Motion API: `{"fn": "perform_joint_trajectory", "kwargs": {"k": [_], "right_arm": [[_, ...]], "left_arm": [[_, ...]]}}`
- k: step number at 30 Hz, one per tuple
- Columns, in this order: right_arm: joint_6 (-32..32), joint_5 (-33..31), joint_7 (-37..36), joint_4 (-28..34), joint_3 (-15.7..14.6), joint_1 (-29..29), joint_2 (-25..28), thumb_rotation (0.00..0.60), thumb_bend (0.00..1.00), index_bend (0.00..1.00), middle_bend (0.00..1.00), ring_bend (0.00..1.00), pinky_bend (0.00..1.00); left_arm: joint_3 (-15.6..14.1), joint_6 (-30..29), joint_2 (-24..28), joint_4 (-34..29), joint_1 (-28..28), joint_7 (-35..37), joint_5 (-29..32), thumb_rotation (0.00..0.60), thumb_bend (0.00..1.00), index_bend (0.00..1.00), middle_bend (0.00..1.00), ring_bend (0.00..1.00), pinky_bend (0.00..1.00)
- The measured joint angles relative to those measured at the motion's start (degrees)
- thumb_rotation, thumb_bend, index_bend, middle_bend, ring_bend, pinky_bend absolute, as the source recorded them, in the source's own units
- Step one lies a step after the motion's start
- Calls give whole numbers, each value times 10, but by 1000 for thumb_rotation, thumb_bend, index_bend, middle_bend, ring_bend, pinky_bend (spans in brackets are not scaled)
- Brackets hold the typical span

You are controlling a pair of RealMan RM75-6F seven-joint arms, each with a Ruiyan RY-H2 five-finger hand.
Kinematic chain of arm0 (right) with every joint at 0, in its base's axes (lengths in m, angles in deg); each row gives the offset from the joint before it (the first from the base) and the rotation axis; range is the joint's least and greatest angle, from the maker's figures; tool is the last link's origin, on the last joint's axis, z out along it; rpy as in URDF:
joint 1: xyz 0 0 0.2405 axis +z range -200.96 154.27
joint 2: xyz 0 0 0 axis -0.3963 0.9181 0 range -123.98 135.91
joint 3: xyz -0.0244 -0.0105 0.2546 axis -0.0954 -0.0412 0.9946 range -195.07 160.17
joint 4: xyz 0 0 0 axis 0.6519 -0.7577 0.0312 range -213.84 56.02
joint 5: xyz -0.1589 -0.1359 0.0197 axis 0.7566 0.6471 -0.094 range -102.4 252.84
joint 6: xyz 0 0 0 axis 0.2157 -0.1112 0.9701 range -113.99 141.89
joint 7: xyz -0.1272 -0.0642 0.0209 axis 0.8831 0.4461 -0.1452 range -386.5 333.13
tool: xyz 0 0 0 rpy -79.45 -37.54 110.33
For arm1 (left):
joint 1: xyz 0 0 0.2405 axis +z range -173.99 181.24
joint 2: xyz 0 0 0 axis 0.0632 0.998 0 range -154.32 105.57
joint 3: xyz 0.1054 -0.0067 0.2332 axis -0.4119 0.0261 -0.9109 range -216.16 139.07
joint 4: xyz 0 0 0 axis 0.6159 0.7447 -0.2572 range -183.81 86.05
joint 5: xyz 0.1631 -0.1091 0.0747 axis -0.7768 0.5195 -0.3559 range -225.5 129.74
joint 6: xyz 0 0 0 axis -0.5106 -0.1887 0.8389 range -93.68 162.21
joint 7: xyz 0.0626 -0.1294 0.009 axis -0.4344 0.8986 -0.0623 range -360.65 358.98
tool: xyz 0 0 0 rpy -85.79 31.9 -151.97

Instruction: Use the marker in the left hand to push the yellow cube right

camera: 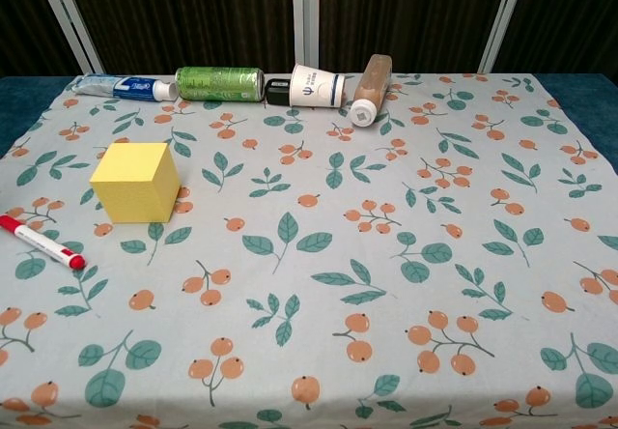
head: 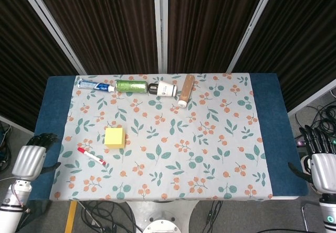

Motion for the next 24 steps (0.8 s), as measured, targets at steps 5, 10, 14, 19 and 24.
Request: {"fn": "perform_joint_trajectory", "kwargs": {"k": [5,10,14,19,24], "right_arm": [[4,2,0,-2,0,3,0,600,75,0,43,0,84],[7,1,-1,-6,0,5,-3,600,75,0,43,0,84],[6,-1,-4,-10,-1,4,-6,600,75,0,43,0,84],[8,-4,-7,-13,-4,2,-9,600,75,0,43,0,84],[10,-8,-11,-15,-5,0,-12,600,75,0,44,0,84]], "left_arm": [[-2,33,-28,65,-45,44,-40,600,126,396,394,240,278],[-20,75,-66,128,-93,79,-88,600,133,397,407,240,292],[-35,102,-91,165,-119,94,-104,600,135,409,413,240,314],[-50,131,-116,194,-140,102,-108,600,136,464,448,244,317],[-55,148,-135,213,-149,102,-96,600,192,501,470,256,321]]}}
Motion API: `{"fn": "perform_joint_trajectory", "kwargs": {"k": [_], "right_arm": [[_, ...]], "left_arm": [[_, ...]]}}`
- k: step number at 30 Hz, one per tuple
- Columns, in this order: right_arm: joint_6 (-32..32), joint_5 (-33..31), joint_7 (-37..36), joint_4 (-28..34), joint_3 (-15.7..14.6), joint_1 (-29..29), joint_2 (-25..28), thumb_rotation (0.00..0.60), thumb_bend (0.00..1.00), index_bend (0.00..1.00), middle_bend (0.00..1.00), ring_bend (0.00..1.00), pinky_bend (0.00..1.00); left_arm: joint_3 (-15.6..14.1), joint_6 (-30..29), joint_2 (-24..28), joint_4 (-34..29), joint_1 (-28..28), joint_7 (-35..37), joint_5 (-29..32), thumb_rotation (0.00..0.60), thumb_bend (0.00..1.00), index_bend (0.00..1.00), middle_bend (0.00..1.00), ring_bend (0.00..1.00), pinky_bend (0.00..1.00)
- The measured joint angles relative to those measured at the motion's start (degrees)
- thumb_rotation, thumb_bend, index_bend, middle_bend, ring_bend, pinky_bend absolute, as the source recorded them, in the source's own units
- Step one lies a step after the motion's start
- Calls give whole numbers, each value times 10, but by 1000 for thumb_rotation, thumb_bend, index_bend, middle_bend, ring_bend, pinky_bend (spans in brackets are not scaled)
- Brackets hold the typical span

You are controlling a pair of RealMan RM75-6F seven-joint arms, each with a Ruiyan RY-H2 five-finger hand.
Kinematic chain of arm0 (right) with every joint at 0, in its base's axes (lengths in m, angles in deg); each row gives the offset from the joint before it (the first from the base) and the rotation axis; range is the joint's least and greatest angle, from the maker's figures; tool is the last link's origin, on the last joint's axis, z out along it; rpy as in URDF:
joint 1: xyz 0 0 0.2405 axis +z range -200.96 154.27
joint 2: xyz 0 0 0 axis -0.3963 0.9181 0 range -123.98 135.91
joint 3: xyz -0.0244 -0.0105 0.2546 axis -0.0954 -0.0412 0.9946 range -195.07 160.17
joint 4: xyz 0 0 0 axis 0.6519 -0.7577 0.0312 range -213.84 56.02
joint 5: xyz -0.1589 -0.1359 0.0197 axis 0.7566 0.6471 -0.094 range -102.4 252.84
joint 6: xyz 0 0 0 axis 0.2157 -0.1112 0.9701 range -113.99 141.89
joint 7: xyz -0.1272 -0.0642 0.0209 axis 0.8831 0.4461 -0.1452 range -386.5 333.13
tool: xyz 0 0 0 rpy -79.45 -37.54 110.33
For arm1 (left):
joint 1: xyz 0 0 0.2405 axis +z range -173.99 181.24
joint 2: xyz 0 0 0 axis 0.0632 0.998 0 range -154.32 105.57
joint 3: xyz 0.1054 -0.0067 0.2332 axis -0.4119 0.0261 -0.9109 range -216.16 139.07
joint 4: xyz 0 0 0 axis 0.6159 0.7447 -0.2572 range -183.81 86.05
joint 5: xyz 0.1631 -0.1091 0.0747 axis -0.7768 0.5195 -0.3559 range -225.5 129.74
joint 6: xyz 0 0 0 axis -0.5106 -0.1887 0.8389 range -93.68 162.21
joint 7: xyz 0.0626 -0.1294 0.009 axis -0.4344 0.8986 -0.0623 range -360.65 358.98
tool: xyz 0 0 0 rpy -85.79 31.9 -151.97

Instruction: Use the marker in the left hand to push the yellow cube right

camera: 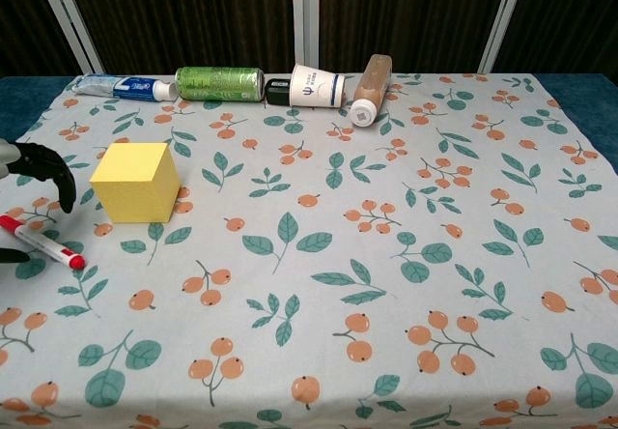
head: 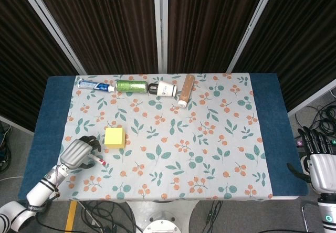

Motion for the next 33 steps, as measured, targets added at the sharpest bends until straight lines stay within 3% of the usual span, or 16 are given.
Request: {"fn": "perform_joint_trajectory", "kwargs": {"k": [15,22,33], "right_arm": [[5,-6,-12,-6,-4,-4,-4,600,75,0,45,0,54],[2,-6,-14,-9,-4,-6,-5,600,75,0,45,0,47],[1,-7,-16,-11,-3,-7,-7,600,75,0,45,0,36]], "left_arm": [[-5,26,-20,15,-4,-83,39,600,261,515,487,290,322],[-5,26,-19,11,-3,-92,51,600,268,515,560,364,329],[-14,35,-24,23,-5,-99,58,600,271,541,565,382,328]]}}
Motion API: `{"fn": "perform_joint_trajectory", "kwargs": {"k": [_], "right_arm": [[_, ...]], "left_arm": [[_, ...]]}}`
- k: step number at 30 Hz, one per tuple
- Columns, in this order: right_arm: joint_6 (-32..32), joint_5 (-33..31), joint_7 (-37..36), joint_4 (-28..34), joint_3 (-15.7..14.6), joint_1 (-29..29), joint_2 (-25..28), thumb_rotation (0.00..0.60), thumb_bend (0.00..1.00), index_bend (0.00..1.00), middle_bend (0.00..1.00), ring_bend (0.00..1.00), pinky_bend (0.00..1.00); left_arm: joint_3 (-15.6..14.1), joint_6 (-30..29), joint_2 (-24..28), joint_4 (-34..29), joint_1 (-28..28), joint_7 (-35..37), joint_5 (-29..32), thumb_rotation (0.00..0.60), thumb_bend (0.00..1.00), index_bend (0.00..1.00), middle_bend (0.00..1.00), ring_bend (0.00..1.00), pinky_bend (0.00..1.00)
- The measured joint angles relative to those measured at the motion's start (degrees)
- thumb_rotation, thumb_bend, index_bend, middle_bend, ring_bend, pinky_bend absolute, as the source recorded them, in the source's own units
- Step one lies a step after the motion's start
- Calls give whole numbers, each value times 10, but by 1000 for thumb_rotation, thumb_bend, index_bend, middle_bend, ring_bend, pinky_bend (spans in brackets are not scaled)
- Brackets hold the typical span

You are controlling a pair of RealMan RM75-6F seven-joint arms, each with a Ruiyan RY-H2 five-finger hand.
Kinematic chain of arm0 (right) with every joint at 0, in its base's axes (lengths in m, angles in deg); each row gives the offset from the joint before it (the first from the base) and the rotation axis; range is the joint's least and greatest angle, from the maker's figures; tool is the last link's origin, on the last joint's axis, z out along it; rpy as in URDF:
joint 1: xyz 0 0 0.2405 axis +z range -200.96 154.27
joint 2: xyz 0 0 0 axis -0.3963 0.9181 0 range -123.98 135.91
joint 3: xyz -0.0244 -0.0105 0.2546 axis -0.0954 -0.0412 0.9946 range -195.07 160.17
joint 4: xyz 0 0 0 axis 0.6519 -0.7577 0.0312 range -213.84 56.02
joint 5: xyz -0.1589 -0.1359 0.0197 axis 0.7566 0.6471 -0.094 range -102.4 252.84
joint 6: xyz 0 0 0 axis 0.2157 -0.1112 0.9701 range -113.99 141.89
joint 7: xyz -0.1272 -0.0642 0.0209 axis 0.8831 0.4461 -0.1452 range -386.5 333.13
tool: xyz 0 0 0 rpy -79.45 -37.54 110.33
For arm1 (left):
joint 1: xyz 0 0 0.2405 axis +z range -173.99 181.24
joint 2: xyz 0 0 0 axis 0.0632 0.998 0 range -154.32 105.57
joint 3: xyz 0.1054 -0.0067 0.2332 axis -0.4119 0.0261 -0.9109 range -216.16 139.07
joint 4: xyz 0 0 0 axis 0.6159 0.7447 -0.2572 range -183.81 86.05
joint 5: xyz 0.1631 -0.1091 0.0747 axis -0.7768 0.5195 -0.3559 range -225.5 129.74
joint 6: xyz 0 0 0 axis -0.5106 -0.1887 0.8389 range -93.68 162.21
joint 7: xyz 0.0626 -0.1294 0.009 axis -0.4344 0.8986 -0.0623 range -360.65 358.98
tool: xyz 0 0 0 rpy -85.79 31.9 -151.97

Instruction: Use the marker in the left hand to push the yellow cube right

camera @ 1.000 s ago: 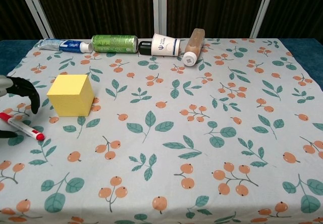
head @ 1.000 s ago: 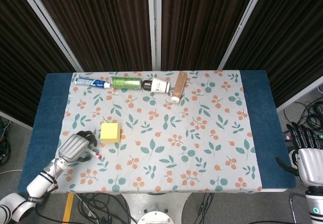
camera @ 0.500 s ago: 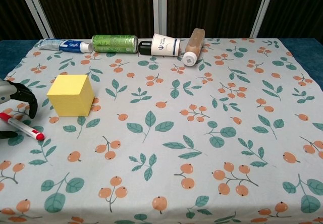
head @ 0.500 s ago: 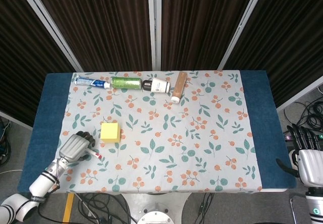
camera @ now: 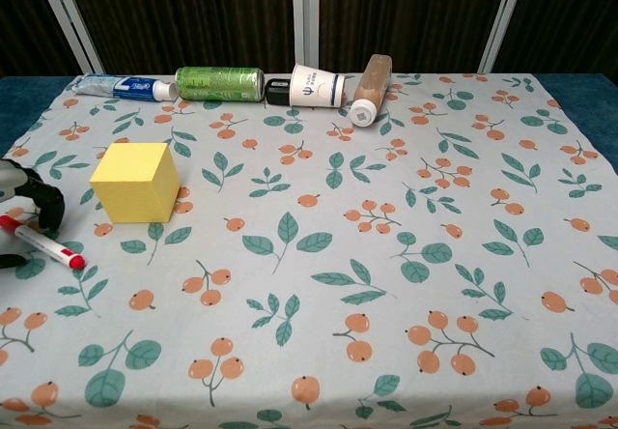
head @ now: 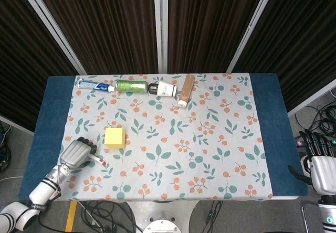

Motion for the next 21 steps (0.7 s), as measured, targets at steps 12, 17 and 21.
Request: {"fn": "perform_joint_trajectory", "kwargs": {"k": [12,17,21], "right_arm": [[1,-4,-9,-8,0,-2,-3,600,73,0,45,0,28],[3,-6,-13,-11,0,-2,-4,600,73,0,45,0,27],[4,-7,-16,-14,0,-2,-5,600,74,0,45,0,25]], "left_arm": [[1,6,-4,2,-6,-27,7,600,312,553,569,382,325],[1,15,-3,-2,-10,-42,12,600,332,554,575,382,325],[2,18,-3,-5,-13,-46,16,600,337,561,578,382,325]]}}
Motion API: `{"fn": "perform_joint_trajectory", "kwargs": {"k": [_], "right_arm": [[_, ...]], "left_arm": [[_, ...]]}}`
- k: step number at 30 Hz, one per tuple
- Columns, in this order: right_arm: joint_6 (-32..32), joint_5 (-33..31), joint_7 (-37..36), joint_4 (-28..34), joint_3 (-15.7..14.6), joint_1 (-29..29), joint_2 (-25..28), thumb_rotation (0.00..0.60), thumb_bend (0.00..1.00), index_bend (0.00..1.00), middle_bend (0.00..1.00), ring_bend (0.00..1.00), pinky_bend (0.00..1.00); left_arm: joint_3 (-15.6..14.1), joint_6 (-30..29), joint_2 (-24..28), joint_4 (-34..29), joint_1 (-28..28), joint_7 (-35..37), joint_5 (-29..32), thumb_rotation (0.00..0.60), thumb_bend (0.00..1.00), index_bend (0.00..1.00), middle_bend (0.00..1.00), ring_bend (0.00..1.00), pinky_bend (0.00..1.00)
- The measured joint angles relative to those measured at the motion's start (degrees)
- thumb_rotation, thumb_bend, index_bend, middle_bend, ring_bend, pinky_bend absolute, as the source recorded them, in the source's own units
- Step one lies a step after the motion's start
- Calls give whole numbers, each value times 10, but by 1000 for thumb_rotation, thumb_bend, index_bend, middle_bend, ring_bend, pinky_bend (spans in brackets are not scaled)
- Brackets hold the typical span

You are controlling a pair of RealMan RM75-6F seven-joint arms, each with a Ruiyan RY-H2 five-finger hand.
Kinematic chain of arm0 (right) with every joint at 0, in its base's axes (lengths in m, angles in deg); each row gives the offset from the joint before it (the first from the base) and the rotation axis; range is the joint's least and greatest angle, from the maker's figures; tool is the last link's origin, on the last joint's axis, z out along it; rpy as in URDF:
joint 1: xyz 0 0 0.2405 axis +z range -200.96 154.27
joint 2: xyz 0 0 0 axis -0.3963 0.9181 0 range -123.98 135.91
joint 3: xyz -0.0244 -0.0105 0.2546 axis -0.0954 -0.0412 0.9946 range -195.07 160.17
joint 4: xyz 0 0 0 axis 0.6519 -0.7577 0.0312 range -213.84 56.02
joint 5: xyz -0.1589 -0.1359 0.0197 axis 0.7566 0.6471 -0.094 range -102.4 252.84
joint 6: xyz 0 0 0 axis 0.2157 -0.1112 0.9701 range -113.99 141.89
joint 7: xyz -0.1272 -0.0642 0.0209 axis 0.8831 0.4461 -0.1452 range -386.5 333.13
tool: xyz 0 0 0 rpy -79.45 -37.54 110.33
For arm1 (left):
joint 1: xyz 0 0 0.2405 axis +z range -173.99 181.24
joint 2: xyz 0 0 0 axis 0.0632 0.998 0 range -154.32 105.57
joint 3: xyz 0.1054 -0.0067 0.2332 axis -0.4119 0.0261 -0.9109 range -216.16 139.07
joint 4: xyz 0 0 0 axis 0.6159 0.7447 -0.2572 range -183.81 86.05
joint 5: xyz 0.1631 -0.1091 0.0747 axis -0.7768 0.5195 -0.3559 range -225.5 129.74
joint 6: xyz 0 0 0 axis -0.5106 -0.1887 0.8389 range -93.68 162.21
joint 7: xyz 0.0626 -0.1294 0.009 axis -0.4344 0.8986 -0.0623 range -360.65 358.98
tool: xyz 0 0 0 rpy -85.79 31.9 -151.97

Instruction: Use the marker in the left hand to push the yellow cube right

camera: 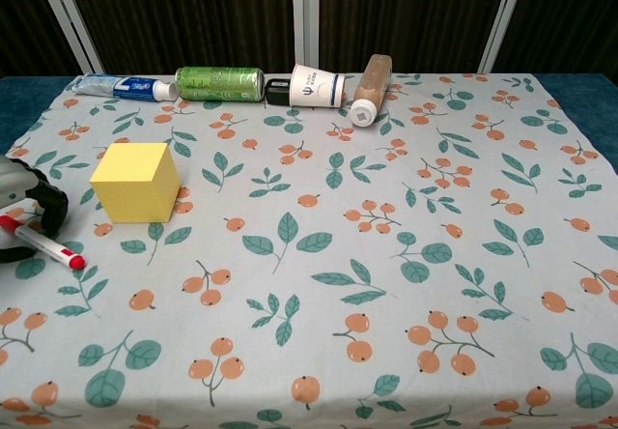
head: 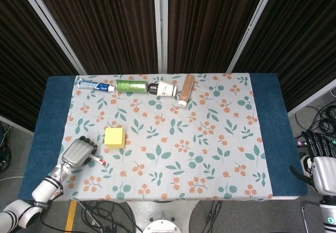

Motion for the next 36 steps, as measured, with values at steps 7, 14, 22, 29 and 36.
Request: {"fn": "perform_joint_trajectory", "kwargs": {"k": [7,14,22,29,36], "right_arm": [[4,-2,-4,-3,0,1,-1,600,73,0,45,0,23],[4,-1,-7,-3,0,1,-1,600,73,0,45,0,23],[-2,2,-7,-2,0,-2,0,600,73,0,49,0,23],[-7,4,-4,2,1,-4,3,600,73,0,49,0,23],[-12,7,3,10,4,-3,9,600,73,0,50,0,22]], "left_arm": [[-2,3,-3,6,-2,3,1,600,360,601,613,401,325],[-3,-3,-6,14,0,13,2,600,364,611,626,414,338],[-5,-25,-10,28,8,44,-3,600,412,656,676,478,457],[-9,-52,-15,53,21,105,-7,600,418,657,681,489,495],[-3,-90,-19,100,41,211,-2,600,425,657,684,492,509]]}}
